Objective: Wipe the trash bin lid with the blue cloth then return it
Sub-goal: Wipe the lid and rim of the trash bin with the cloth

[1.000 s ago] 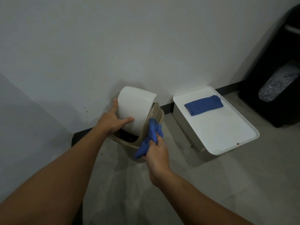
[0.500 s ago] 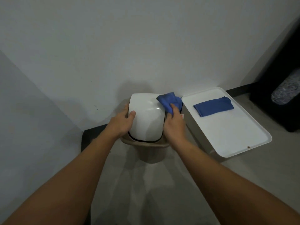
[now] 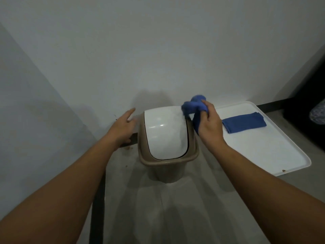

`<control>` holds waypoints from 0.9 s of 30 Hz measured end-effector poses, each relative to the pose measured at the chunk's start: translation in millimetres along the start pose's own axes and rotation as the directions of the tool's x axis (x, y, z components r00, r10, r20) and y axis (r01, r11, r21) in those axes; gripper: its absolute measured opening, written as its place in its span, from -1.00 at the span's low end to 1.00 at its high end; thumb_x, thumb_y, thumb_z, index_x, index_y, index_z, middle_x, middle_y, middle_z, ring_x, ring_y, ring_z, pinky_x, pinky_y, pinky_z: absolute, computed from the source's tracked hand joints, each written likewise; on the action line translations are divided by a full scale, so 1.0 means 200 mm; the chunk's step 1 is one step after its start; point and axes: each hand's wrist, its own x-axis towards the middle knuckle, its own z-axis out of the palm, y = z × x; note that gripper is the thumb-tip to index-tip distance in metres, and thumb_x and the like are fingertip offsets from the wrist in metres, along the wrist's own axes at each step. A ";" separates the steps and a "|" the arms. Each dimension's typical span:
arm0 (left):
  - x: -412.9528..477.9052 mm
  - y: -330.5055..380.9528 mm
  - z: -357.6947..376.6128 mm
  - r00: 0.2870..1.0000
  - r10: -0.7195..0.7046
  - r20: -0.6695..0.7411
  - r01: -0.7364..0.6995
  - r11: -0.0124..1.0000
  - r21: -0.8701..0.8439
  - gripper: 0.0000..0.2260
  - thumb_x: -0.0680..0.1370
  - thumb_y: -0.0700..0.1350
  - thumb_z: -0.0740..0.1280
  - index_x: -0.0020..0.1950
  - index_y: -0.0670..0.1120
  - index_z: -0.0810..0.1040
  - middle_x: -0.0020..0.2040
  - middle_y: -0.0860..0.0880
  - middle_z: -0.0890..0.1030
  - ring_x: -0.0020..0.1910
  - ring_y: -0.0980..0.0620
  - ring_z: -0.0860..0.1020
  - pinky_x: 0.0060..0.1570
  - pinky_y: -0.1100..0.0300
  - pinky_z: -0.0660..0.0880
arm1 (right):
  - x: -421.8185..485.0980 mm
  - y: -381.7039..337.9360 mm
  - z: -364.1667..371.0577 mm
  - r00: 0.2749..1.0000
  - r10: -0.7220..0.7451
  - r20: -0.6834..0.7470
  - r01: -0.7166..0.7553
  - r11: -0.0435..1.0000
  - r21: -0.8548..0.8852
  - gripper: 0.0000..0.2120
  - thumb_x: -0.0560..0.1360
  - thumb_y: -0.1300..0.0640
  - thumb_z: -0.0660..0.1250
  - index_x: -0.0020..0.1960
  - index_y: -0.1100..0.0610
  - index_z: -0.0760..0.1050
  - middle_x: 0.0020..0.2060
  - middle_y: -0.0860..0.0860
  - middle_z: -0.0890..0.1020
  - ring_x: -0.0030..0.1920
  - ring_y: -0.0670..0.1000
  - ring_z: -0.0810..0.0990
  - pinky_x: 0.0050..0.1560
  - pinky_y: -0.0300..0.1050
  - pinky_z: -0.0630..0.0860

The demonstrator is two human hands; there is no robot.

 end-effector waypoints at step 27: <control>0.08 0.05 0.11 0.998 -0.028 0.061 0.035 0.993 -0.112 -0.62 0.59 0.01 0.15 0.42 0.18 0.28 0.39 -0.04 0.41 0.03 -0.04 0.45 -0.39 0.14 0.56 | 0.06 -0.05 -0.27 0.968 0.216 -0.131 -0.182 0.957 0.227 -0.82 0.56 0.08 0.10 -0.15 -0.05 0.42 -0.10 0.10 0.57 0.02 0.15 0.57 0.07 0.17 0.54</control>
